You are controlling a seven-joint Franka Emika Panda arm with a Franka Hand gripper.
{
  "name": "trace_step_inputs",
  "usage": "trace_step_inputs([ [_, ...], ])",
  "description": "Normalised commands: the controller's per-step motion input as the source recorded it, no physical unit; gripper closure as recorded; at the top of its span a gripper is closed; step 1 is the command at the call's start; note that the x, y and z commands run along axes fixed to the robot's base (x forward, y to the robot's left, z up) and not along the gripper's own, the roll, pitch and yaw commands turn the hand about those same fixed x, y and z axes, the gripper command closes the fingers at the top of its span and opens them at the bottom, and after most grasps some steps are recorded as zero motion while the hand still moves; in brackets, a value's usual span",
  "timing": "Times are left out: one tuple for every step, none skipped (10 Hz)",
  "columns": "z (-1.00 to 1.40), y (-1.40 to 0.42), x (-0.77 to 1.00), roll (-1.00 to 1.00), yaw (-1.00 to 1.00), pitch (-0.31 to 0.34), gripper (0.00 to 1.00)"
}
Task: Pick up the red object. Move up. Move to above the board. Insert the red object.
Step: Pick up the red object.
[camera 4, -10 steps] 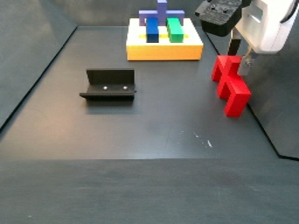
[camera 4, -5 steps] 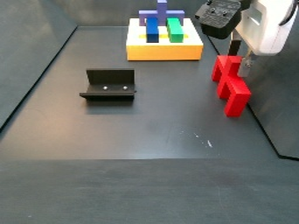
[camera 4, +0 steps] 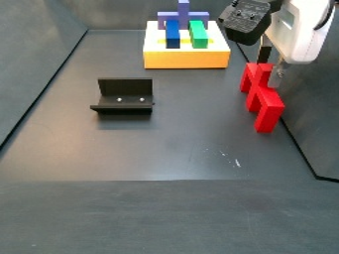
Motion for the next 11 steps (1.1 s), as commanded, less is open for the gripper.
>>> trace_step_inputs([
  [0.0,0.0,0.0,0.0,0.0,0.0,1.0],
  [0.0,0.0,0.0,0.0,0.0,0.0,1.0],
  [0.0,0.0,0.0,0.0,0.0,0.0,1.0],
  [0.0,0.0,0.0,0.0,0.0,0.0,1.0],
  [0.0,0.0,0.0,0.0,0.0,0.0,1.0],
  [0.0,0.0,0.0,0.0,0.0,0.0,1.0],
  [0.0,0.0,0.0,0.0,0.0,0.0,1.0],
  [0.0,0.0,0.0,0.0,0.0,0.0,1.0],
  [0.0,0.0,0.0,0.0,0.0,0.0,1.0],
  [0.0,0.0,0.0,0.0,0.0,0.0,1.0],
  [0.0,0.0,0.0,0.0,0.0,0.0,1.0],
])
